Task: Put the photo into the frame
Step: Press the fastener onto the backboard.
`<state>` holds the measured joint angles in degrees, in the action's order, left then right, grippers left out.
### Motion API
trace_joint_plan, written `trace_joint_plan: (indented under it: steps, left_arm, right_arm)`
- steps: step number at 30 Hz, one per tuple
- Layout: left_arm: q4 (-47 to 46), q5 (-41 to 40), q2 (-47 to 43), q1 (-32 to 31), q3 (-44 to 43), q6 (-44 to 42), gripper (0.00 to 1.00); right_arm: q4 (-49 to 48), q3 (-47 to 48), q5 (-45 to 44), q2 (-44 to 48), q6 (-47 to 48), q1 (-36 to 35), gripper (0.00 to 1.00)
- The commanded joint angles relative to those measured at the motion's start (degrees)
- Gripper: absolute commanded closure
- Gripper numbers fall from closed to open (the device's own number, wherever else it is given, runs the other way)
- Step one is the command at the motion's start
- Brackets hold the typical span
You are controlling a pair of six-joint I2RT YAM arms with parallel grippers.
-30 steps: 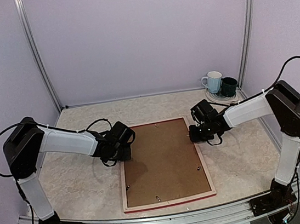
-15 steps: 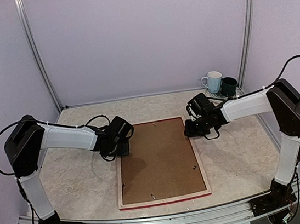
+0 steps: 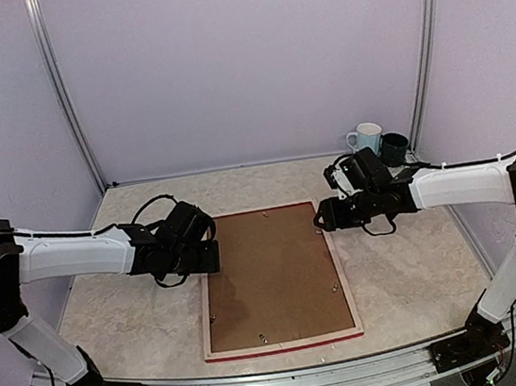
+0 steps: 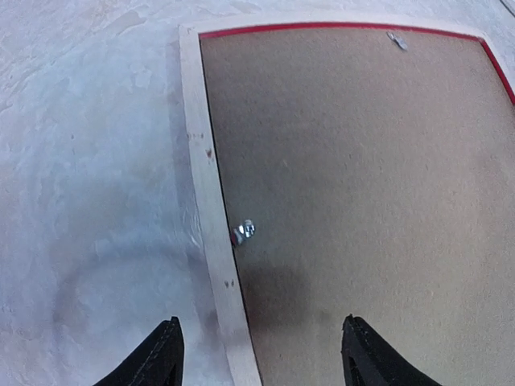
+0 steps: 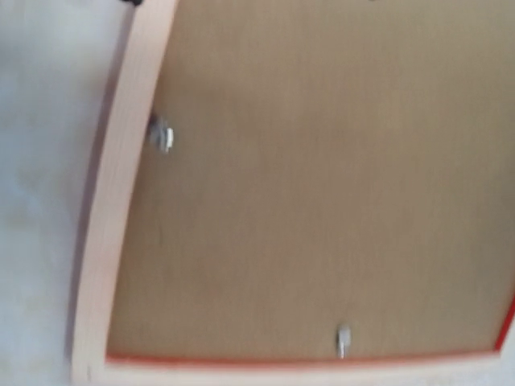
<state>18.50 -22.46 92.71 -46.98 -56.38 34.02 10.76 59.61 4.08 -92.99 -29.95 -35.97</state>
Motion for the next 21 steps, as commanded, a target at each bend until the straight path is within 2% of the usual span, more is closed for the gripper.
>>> trace_joint_plan:
  steps: [1,5,9,21]
  left_arm:
    - [3.6,3.6,-6.1,-4.5,7.7,4.6,0.33]
    - [4.8,5.0,-12.4,-8.2,13.4,8.9,0.33]
    - [5.5,5.2,-15.0,-9.3,16.5,10.7,0.36]
    - [4.2,7.4,-11.6,-11.7,16.8,10.0,0.42]
  right_arm:
    - [3.5,-5.0,-0.2,5.0,2.5,-3.2,0.41]
    - [5.0,-8.9,-3.1,8.5,2.2,-5.8,0.39]
    - [3.5,-13.1,-3.1,10.8,0.4,-7.2,0.38]
    - [0.6,-19.1,-3.6,8.3,-1.6,-8.8,0.38]
